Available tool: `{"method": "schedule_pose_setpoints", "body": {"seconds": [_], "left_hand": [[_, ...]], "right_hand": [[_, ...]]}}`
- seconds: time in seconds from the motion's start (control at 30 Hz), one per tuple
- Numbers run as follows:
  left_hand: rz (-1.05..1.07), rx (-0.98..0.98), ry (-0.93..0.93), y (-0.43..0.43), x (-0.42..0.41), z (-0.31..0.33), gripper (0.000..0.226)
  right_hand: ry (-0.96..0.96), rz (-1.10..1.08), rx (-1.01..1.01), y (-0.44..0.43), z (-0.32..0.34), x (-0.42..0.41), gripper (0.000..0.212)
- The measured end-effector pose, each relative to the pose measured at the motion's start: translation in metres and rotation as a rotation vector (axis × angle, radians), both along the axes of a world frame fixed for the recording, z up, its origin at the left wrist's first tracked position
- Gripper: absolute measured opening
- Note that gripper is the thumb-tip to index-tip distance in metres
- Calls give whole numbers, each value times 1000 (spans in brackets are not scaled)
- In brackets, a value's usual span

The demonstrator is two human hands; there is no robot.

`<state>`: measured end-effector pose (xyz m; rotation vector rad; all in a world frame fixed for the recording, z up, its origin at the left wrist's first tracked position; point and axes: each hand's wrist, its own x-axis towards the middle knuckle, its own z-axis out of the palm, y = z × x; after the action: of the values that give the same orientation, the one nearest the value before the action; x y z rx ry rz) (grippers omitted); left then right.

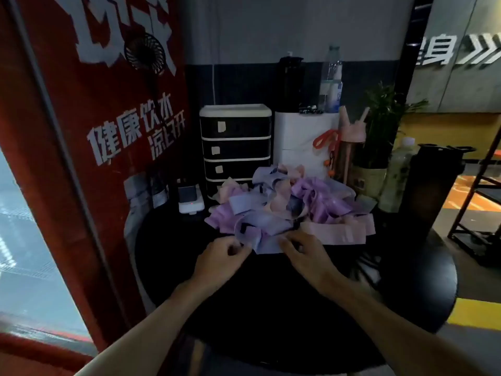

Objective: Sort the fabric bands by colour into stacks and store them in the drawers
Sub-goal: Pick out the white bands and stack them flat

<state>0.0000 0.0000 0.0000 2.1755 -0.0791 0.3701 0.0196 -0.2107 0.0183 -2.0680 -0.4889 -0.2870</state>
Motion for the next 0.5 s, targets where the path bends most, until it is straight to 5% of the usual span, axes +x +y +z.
{"method": "schedule_pose_setpoints", "body": {"seconds": [0.1,0.23,0.5], "left_hand": [[-71,216,-16,-3,7,-2,23],[-176,259,-100,-7,15,-2,36],[-155,360,-261,-22,29,-1,15]], "right_hand": [[-82,1,-77,2,-18,9,10],[-78,38,-146,2,-26,14,30],[-34,60,-111,1,-23,11,25]]}}
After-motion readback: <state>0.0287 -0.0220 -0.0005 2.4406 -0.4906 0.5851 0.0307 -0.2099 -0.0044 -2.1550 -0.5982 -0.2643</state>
